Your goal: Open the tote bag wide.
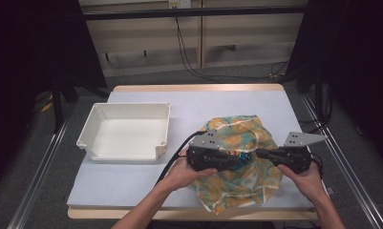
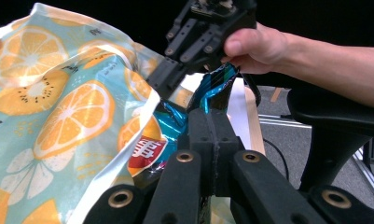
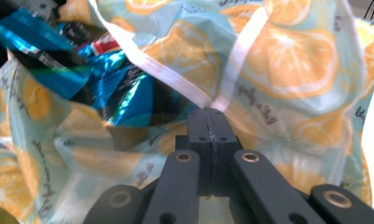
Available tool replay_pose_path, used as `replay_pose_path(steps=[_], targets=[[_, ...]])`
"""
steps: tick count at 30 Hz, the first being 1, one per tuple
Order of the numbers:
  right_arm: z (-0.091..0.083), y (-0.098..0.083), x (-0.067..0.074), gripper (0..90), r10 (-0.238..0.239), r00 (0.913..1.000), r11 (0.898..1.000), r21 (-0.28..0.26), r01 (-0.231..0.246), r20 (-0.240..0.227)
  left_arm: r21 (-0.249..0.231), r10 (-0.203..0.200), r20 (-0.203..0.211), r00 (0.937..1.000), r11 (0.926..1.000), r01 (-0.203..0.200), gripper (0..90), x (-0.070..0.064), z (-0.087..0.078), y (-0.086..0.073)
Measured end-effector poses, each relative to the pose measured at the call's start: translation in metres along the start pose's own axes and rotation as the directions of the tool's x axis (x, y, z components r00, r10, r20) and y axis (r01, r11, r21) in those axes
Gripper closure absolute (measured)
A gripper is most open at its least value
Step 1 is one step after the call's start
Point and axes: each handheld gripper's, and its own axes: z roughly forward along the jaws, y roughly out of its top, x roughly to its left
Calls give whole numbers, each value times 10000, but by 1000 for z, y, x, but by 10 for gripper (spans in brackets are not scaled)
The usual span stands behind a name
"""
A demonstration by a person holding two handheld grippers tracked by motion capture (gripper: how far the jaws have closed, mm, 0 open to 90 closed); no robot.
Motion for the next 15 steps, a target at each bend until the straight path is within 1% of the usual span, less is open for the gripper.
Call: replay_pose_path(steps=[1, 4, 5, 7, 8, 13, 15], targets=[[0, 2, -2, 900, 11, 10000, 10000, -24, -11, 37, -28, -24, -2, 10000, 10000, 24, 900, -1, 0, 0], [0, 8, -5, 900, 72, 10000, 9998, -199, -71, 41, 128, 95, 1, 10000, 9999, -95, 900, -4, 0, 0], [0, 10, -7, 900, 78, 9999, 9997, -235, -75, 110, 58, 53, 77, 10000, 10000, -53, 900, -5, 0, -1], [1, 15, -11, 900, 104, 9999, 9994, -328, -101, 101, 153, 151, 88, 9998, 9998, -152, 900, -6, -1, -1], [2, 17, -14, 900, 141, 9998, 9993, -359, -135, 164, 128, 136, 113, 9998, 9998, -138, 900, -7, -2, -2], [6, 23, -26, 900, 304, 9989, 9990, -342, -292, 365, 186, 201, 67, 9998, 9996, -202, 900, -9, -7, -3], [6, 25, -31, 900, 445, 9981, 9982, -430, -426, 435, 184, 214, 99, 9997, 9996, -216, 900, -10, -9, -4]])
